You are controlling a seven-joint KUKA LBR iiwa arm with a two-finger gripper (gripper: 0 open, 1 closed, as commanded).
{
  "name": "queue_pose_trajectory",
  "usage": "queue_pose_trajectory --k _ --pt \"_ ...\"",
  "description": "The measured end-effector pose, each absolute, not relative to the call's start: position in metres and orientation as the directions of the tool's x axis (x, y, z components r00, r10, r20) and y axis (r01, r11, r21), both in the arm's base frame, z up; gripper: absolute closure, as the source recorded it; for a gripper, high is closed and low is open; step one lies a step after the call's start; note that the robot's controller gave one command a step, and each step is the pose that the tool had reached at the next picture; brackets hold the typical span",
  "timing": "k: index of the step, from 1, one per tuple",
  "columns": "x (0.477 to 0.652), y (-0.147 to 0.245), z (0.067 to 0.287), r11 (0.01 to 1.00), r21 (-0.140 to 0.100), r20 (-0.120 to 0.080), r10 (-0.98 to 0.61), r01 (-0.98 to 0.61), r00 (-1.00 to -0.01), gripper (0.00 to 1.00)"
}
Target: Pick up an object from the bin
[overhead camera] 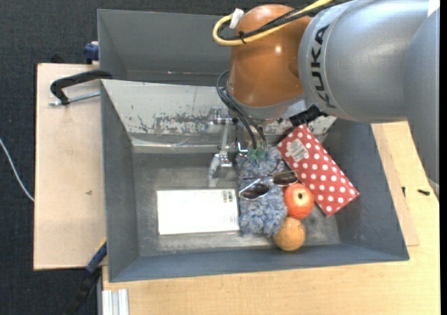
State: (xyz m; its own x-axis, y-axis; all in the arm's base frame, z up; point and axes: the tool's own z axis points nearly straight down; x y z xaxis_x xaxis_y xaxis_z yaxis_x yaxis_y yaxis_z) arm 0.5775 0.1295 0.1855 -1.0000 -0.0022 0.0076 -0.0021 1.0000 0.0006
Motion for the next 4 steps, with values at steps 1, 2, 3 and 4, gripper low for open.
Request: queue_pose_trajectory --k 1,2,3,4 --pt "0.579 0.129 0.19 1.0 0.002 -0.001 -0.001 -0.001 -1.0 0.0" --pt "0.559 0.09 0.18 1.0 0.004 -0.003 0.006 0.006 -1.0 0.0" --pt "0.564 0.062 0.191 0.999 -0.003 -0.001 -0.041 -0.04 -0.999 0.0" --pt "0.552 0.059 0.179 0.974 0.003 -0.007 -0.228 -0.228 -0.974 0.0"
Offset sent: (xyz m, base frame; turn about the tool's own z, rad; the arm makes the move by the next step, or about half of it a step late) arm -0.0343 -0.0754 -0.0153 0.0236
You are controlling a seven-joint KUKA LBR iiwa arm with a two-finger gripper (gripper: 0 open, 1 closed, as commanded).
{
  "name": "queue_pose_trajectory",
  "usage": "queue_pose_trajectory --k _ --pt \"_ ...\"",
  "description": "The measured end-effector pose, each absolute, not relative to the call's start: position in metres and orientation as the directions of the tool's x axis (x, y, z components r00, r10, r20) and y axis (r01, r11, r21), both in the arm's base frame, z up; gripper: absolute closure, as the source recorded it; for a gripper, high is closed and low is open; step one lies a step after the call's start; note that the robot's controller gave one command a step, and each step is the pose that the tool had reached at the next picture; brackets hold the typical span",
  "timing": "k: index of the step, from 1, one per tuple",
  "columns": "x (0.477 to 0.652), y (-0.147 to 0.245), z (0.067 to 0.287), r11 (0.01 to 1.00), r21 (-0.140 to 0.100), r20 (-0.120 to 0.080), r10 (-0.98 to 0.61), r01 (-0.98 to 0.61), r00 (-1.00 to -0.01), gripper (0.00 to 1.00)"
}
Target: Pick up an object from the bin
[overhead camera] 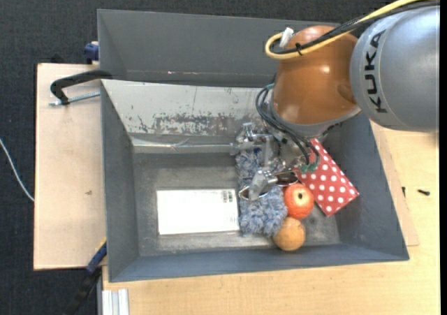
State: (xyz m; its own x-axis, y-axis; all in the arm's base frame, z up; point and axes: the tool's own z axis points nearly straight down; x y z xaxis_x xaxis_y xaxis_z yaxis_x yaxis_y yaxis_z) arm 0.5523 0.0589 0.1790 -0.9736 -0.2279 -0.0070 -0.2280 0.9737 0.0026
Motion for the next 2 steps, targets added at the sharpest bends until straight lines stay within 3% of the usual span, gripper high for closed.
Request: queue_pose_trajectory --k 1,2 --pt "0.546 0.042 0.15 0.9 0.0 -0.001 -0.436 -0.436 -0.9 0.0" --pt "0.52 0.029 0.076 0.855 -0.001 -0.005 -0.518 -0.518 -0.855 1.0"
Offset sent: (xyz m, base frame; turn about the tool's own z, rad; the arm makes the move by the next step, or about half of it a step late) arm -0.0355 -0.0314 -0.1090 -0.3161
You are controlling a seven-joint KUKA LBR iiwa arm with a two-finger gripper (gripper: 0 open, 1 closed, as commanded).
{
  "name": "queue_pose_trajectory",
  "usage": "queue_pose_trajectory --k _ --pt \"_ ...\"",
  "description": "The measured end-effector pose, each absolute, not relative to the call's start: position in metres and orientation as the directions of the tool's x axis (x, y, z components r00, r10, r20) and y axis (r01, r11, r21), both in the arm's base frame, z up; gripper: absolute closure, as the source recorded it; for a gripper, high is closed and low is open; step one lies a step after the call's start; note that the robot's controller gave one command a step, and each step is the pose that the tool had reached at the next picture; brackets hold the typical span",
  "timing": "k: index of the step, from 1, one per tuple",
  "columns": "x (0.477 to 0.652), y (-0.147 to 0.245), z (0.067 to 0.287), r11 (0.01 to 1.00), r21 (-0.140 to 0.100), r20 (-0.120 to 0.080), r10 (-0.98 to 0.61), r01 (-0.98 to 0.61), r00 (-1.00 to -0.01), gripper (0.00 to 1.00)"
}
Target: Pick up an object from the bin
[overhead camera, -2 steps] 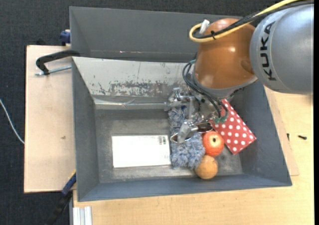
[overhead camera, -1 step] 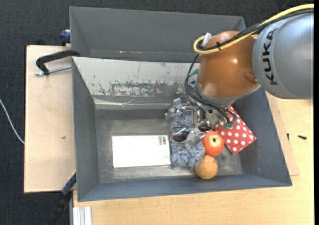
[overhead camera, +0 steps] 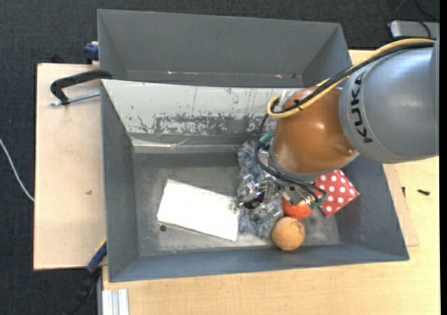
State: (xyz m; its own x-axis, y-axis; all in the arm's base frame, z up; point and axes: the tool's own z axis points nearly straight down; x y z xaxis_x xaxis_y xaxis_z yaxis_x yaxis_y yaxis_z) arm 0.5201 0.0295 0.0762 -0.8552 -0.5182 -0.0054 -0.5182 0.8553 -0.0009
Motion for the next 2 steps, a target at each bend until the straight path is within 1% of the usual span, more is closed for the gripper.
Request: queue_pose_trajectory --k 1,2 --pt "0.5225 0.0302 0.0761 0.855 -0.004 -0.015 -0.519 -0.519 -0.855 0.0" --pt "0.5218 0.0294 0.077 0.856 -0.004 -0.012 -0.518 -0.518 -0.856 1.0"
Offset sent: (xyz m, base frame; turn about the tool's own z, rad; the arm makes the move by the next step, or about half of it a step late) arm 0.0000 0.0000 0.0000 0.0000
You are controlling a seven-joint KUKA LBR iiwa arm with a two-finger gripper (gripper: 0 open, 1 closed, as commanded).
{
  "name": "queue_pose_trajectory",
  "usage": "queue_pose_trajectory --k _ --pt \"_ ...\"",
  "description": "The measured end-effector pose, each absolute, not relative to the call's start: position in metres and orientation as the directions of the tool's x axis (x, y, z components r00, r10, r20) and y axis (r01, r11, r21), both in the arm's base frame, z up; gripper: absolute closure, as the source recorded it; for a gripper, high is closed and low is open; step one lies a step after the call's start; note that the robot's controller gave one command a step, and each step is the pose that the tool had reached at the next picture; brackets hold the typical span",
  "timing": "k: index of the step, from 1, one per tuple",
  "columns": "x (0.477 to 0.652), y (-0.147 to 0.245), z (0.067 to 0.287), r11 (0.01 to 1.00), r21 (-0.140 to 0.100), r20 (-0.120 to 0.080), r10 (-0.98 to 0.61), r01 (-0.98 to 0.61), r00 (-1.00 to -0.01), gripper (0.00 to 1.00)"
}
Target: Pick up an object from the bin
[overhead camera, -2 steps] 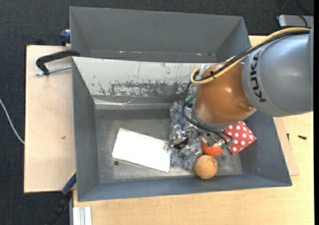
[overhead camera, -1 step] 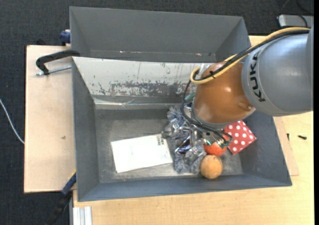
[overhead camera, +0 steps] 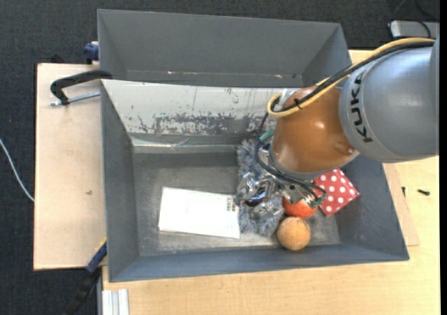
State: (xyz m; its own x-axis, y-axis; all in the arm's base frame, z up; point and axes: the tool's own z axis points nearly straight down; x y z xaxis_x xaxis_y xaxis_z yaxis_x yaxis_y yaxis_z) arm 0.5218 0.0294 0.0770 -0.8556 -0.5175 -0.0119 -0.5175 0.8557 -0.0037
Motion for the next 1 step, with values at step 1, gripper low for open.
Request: queue_pose_trajectory --k 1 --pt "0.5218 0.0293 0.077 0.856 -0.004 -0.012 -0.517 -0.517 -0.856 1.0"
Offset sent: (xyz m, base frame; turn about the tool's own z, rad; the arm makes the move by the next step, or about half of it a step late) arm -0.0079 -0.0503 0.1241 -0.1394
